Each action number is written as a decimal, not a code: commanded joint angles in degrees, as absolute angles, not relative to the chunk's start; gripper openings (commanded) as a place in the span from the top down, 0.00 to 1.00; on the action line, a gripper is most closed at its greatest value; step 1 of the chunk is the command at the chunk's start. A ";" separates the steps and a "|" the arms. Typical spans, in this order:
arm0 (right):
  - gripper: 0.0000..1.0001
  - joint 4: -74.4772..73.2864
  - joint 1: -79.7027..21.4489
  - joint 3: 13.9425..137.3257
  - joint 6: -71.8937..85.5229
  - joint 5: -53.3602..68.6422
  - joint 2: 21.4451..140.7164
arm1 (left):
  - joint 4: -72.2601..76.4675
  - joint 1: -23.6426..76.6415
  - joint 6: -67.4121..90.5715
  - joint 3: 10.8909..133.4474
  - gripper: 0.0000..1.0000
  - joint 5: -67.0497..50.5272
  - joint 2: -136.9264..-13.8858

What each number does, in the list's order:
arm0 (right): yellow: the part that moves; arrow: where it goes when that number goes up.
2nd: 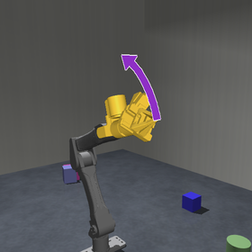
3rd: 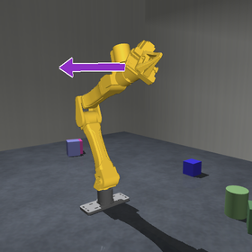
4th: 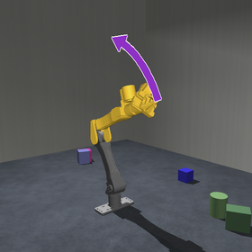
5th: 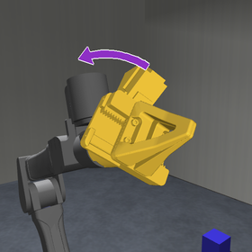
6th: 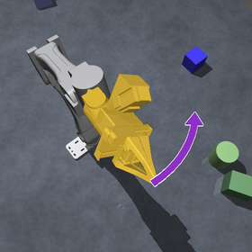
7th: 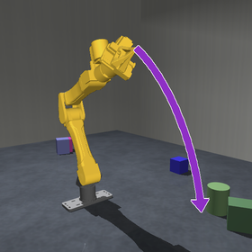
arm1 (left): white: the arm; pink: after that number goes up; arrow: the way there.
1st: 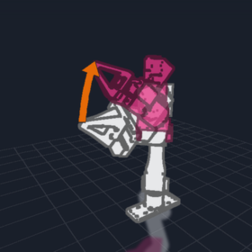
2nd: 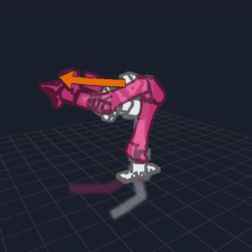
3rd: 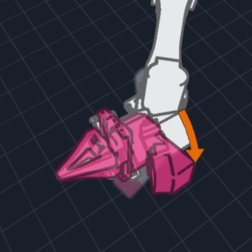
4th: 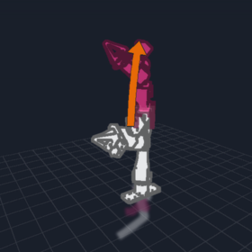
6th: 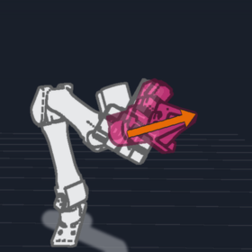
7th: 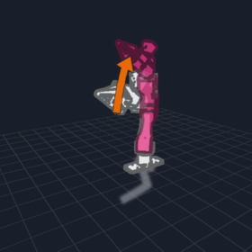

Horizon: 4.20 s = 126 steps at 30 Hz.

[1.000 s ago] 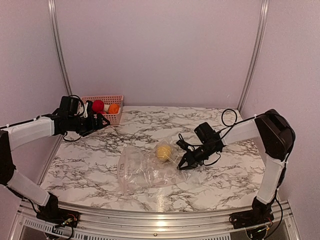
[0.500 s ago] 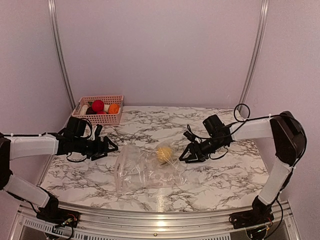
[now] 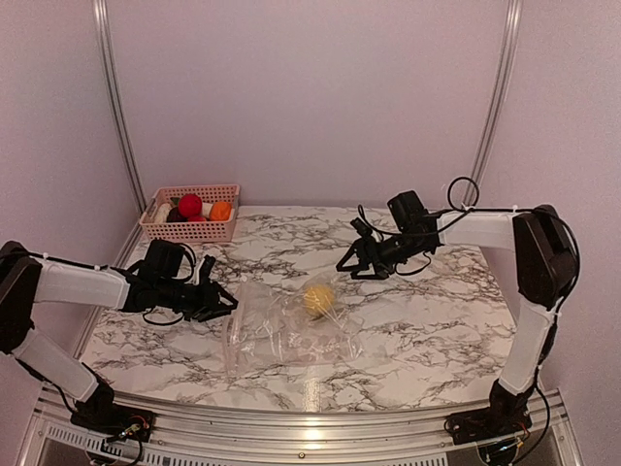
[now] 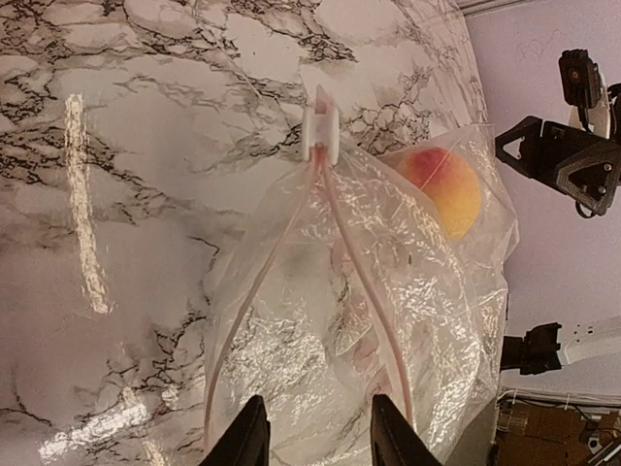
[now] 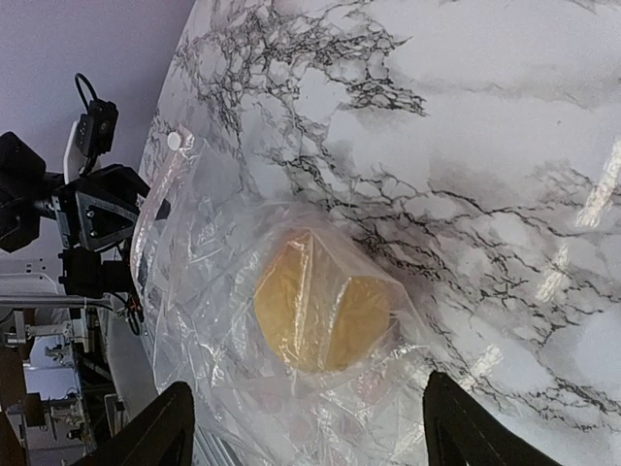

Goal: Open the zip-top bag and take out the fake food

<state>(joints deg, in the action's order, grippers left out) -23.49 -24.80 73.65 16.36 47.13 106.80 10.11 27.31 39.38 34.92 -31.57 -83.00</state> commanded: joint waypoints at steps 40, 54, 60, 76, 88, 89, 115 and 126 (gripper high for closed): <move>1.00 -20.36 -34.66 77.03 18.92 43.11 122.59 | 37.74 39.43 40.84 47.32 0.35 -45.36 -108.38; 1.00 -21.17 -34.74 76.34 18.91 44.47 121.47 | 39.25 41.97 43.06 51.16 0.43 -44.18 -114.43; 1.00 -21.06 -35.46 75.57 16.77 48.60 120.84 | 38.55 42.01 43.20 53.43 0.25 -41.09 -116.14; 1.00 -17.92 -36.79 78.21 18.28 53.55 120.28 | 29.36 43.50 35.45 56.61 0.14 -40.73 -115.88; 1.00 -17.13 -30.85 72.68 18.31 49.75 116.34 | 24.93 42.61 27.74 47.27 0.41 -38.67 -105.64; 1.00 -17.14 -30.45 72.32 18.21 49.60 116.14 | 24.36 42.62 26.78 46.79 0.42 -38.52 -104.71; 1.00 -18.26 -23.99 66.58 14.98 47.82 110.90 | 16.54 17.96 28.03 40.98 0.46 -34.16 -81.33; 1.00 -17.43 -23.99 65.43 16.55 46.05 108.55 | 10.78 5.98 30.04 67.54 0.46 -22.22 -95.42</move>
<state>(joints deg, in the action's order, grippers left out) -17.69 -24.47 65.82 16.23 47.42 111.15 15.33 9.17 28.51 58.54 -30.85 -89.65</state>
